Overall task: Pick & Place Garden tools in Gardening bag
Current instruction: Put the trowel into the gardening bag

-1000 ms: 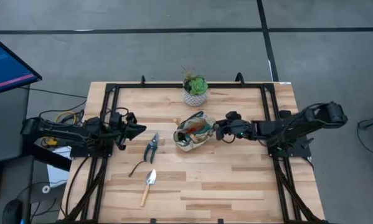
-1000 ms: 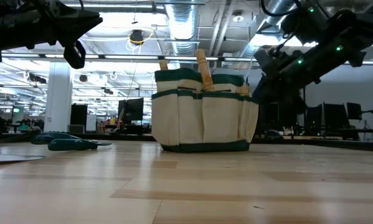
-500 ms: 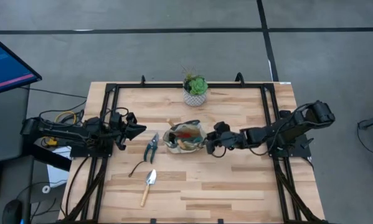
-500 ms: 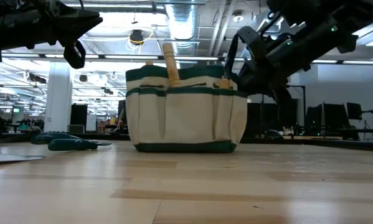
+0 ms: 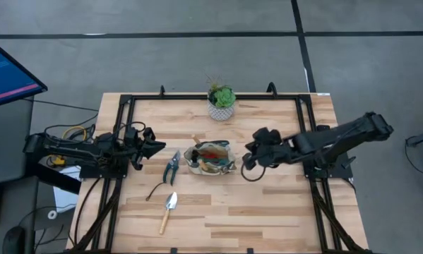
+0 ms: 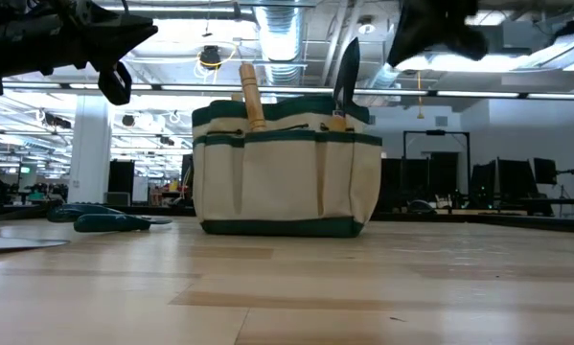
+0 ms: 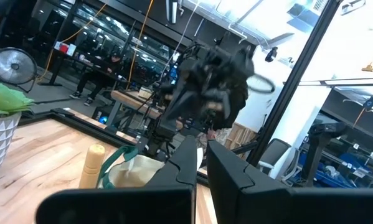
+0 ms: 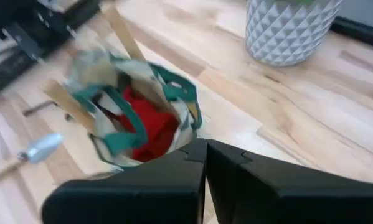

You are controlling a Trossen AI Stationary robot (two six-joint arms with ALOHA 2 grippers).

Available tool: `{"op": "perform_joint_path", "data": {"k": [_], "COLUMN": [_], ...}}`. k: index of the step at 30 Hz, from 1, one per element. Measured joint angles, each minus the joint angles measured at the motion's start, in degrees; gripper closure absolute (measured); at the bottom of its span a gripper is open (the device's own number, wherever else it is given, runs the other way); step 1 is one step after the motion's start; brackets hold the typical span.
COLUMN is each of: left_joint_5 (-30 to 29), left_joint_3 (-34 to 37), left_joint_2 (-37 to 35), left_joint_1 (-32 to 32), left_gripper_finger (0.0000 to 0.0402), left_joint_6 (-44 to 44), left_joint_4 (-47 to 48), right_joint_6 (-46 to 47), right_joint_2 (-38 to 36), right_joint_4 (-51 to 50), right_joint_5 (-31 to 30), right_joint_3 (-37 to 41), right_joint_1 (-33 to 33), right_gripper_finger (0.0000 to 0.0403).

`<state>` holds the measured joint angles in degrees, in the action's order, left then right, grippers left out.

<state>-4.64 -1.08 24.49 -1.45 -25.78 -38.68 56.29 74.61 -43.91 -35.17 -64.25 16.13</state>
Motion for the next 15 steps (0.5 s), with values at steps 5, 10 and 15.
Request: {"op": "perform_joint_path", "data": {"k": [5,10,15], "left_joint_5": [0.0,0.0,0.0], "left_joint_3": [0.0,0.0,0.0], "left_joint_2": [0.0,0.0,0.0], "left_joint_1": [0.0,0.0,0.0], "left_gripper_finger": [0.0394,0.0394,0.0394], "left_joint_6": [0.0,0.0,0.0], "left_joint_4": [0.0,0.0,0.0], "right_joint_6": [0.6,-1.1,-0.1], "right_joint_2": [0.6,0.7,0.7], "right_joint_4": [-5.2,-3.7,-3.6], "right_joint_5": [-1.3,-0.9,-0.6], "right_joint_3": [-7.1,-8.2,-8.1], "right_joint_1": [1.5,3.5,5.6], "right_gripper_finger": [0.0403,0.0403,0.0403]}}
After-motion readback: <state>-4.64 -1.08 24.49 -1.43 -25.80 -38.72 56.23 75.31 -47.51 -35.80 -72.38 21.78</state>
